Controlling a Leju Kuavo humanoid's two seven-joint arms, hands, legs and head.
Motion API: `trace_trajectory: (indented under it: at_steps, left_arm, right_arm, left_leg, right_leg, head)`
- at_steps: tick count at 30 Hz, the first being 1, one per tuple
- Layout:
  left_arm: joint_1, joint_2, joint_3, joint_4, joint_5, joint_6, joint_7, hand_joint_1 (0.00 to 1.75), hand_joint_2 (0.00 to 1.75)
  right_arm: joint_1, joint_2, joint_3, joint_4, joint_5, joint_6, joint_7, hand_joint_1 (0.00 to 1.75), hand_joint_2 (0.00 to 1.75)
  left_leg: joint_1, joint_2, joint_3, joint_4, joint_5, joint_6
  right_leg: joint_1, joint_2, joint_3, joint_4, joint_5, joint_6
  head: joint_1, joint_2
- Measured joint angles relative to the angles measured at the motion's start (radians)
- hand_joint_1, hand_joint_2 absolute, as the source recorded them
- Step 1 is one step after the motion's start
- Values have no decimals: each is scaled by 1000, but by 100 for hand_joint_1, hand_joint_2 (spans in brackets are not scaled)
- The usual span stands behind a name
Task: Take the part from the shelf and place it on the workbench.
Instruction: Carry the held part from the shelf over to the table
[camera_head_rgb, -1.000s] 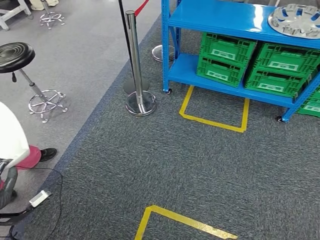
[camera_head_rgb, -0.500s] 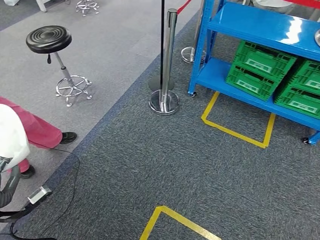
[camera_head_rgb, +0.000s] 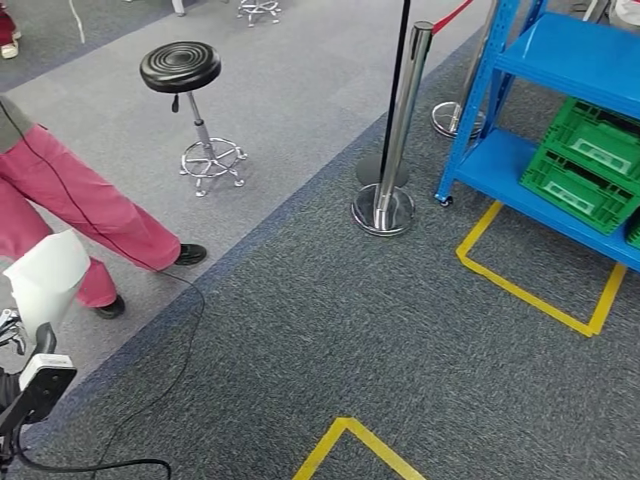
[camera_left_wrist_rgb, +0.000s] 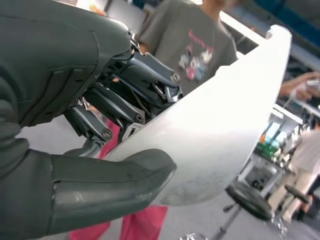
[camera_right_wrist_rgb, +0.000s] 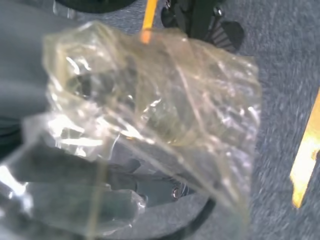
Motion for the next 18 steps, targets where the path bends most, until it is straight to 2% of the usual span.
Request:
trace_trajectory:
  at_steps: [1,2,3,4,5,6,8,9,10,12,13,14,15,17,18]
  left_arm:
    - [-3,-2,0,0,0,0,0,175,175]
    - [-5,-4,0,0,1,-1,-1,175,175]
    - [-5,-6,0,0,5,-2,-1,175,175]
    - [-5,-8,0,0,12,-5,-2,175,175]
    - [-5,-10,0,0,22,-9,-2,175,175]
    - [-5,-11,1,0,36,-15,-3,175,175]
    - [-7,-12,4,0,62,-26,-5,175,175]
    - [-8,-13,7,0,74,-32,-6,175,175]
    - [-10,-14,10,0,86,-38,-7,175,175]
    - [-10,-17,16,-1,105,-49,-9,175,175]
    - [-9,-19,19,-1,112,-53,-10,175,175]
    - [-10,-20,22,-2,118,-56,-11,175,175]
    - [-11,-21,24,-2,122,-58,-12,175,175]
    - [-14,-25,25,-3,127,-61,-12,175,175]
    - [-14,-26,25,-3,129,-64,-12,175,175]
  right_arm:
    - [1,0,0,0,0,0,0,0,0]
    - [3,0,1,0,0,0,0,0,0]
    - [3,0,1,0,0,1,0,0,0]
    - [3,0,1,0,0,1,0,0,0]
    - [3,0,2,0,-1,1,0,0,0]
    - [3,0,2,0,-1,1,0,0,0]
    - [1,0,4,0,-1,1,0,0,0]
    - [-1,0,6,0,-1,1,0,0,0]
    - [-2,0,7,1,-2,1,0,0,0]
    - [-5,0,9,1,-3,1,-1,0,0]
    - [-6,0,10,1,-4,1,-1,0,0]
    - [-7,0,12,1,-4,1,-1,0,0]
    - [-8,0,13,1,-4,1,-2,0,0]
    - [-6,0,16,1,-5,1,-2,0,0]
    - [-5,0,16,1,-5,2,-2,0,0]
  left_leg:
    - [0,36,-30,61,-32,-5]
    - [2,54,-62,126,-61,-10]
    - [5,63,-85,174,-76,-13]
    - [8,68,-93,191,-72,-16]
    - [11,71,-82,171,-51,-18]
    - [12,79,-53,118,-19,-19]
    - [8,117,18,-12,29,-15]
    - [4,131,40,-54,37,-7]
    - [1,139,49,-73,35,1]
    - [-3,119,47,-75,31,18]
    - [-2,108,47,-77,32,25]
    - [-1,97,48,-79,34,31]
    - [1,87,49,-81,36,37]
    - [1,65,49,-82,37,45]
    - [0,52,49,-81,37,47]
  right_leg:
    - [1,-16,2,-1,-2,-3]
    - [2,-32,2,-1,-3,-4]
    - [3,-48,3,-1,-6,-4]
    - [3,-63,4,0,-8,-3]
    - [3,-77,7,0,-11,-1]
    - [2,-91,11,0,-14,2]
    - [5,-115,18,0,-22,10]
    - [8,-125,19,1,-27,16]
    - [11,-135,20,0,-31,21]
    - [12,-154,30,-3,-36,31]
    - [10,-153,34,-2,-42,37]
    - [8,-135,32,12,-54,42]
    - [6,-106,17,45,-76,45]
    - [4,-42,-52,180,-140,47]
    - [5,-28,-92,252,-164,45]
  head:
    - [-3,0]
    - [-4,0]
    - [-4,0]
    - [-4,0]
    - [-4,0]
    - [-4,0]
    - [-4,0]
    - [-4,0]
    - [-4,0]
    - [-4,0]
    - [-3,0]
    - [-2,0]
    - [0,0]
    - [5,0]
    - [6,0]
